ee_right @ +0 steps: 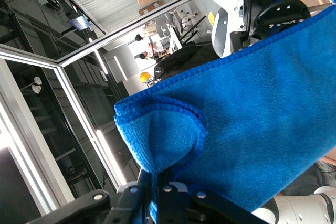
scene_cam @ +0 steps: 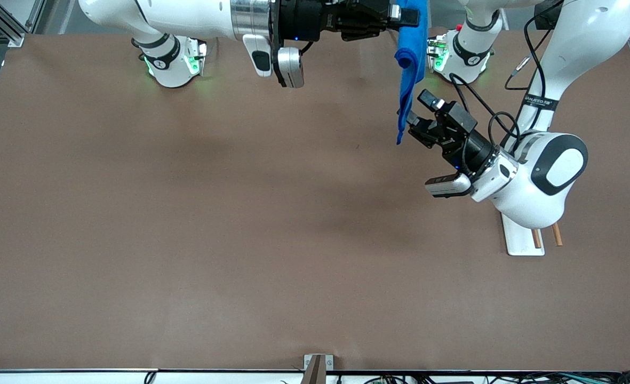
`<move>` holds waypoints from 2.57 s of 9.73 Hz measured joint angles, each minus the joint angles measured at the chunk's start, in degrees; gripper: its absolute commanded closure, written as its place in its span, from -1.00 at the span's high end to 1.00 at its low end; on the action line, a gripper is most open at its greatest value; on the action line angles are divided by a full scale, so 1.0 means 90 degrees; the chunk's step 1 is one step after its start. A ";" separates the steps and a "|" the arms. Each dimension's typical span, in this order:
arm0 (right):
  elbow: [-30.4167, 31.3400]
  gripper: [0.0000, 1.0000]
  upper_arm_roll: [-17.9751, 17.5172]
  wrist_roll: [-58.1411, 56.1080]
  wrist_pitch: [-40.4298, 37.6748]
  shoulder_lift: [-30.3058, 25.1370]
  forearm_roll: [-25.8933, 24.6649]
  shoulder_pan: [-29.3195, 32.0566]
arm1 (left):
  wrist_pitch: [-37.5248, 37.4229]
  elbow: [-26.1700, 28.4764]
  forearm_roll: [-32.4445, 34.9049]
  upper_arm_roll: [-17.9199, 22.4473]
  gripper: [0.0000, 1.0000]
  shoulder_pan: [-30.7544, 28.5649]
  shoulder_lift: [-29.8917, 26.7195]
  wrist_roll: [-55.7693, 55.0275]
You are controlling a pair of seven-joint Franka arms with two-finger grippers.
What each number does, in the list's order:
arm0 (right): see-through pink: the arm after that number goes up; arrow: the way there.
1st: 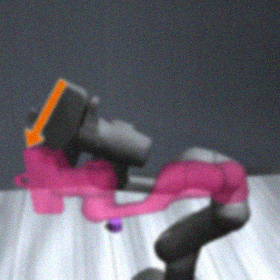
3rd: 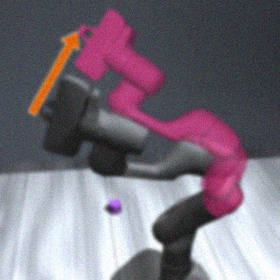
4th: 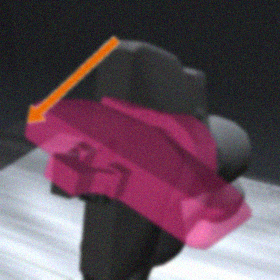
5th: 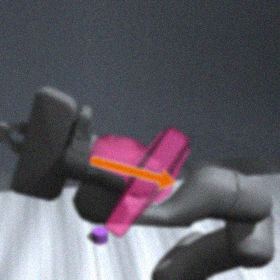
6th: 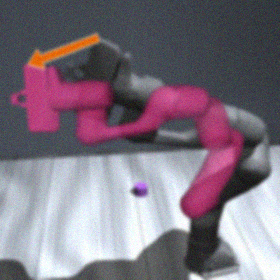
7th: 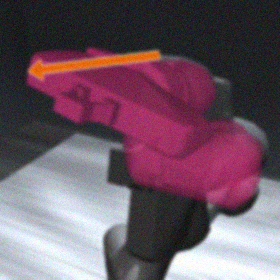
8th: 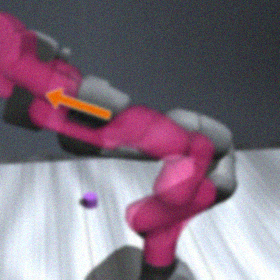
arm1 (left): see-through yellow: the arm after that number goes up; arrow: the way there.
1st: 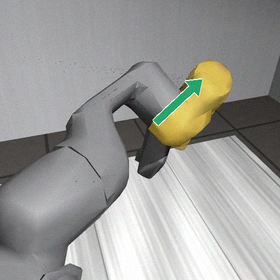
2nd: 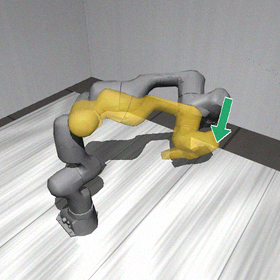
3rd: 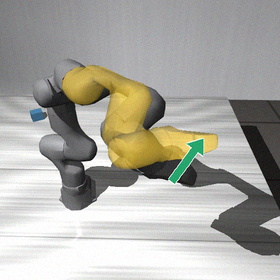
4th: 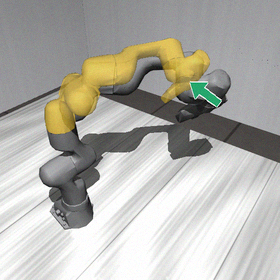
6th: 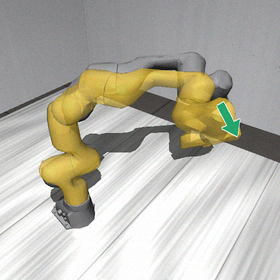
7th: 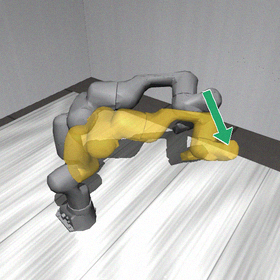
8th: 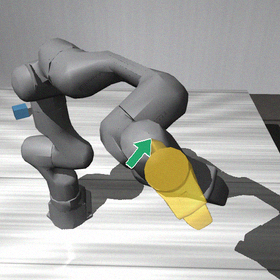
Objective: Right arm passes towel to left arm to hang
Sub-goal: 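Raise the hanging towel with the right gripper toward the left gripper, then grasp the towel's hanging edge with the left gripper, then open the right gripper and withdraw it while the left gripper holds towel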
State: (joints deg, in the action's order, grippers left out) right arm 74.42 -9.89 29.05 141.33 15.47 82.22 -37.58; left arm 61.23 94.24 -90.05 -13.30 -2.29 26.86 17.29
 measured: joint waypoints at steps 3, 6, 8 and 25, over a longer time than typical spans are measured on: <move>0.0000 -0.99 0.0000 -0.0001 0.0000 0.0011 0.0000 -0.0022 | -0.0043 0.0000 -0.0249 -0.0122 0.36 0.0000 -0.0058 -0.0075; 0.0000 -0.98 0.0000 -0.0004 0.0000 0.0018 0.0000 -0.0032 | -0.0068 0.0021 -0.0274 -0.0122 -0.05 -0.0014 -0.0110 -0.0169; 0.0000 -0.98 0.0002 -0.0005 0.0000 0.0021 0.0000 -0.0033 | -0.0081 0.0088 -0.0274 -0.0122 -0.96 -0.0016 -0.0110 -0.0169; 0.0481 1.00 0.0283 -0.0013 0.0039 0.0134 -0.1452 0.0576 | 0.0695 -0.1510 0.1537 0.0140 -1.00 -0.0966 -0.0151 -0.3489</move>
State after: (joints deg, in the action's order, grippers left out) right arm 78.75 -7.34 28.93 141.68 16.67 69.15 -32.40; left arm 67.49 80.65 -76.22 -12.04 -10.98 25.50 -14.11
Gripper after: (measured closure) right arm 0.000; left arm 0.974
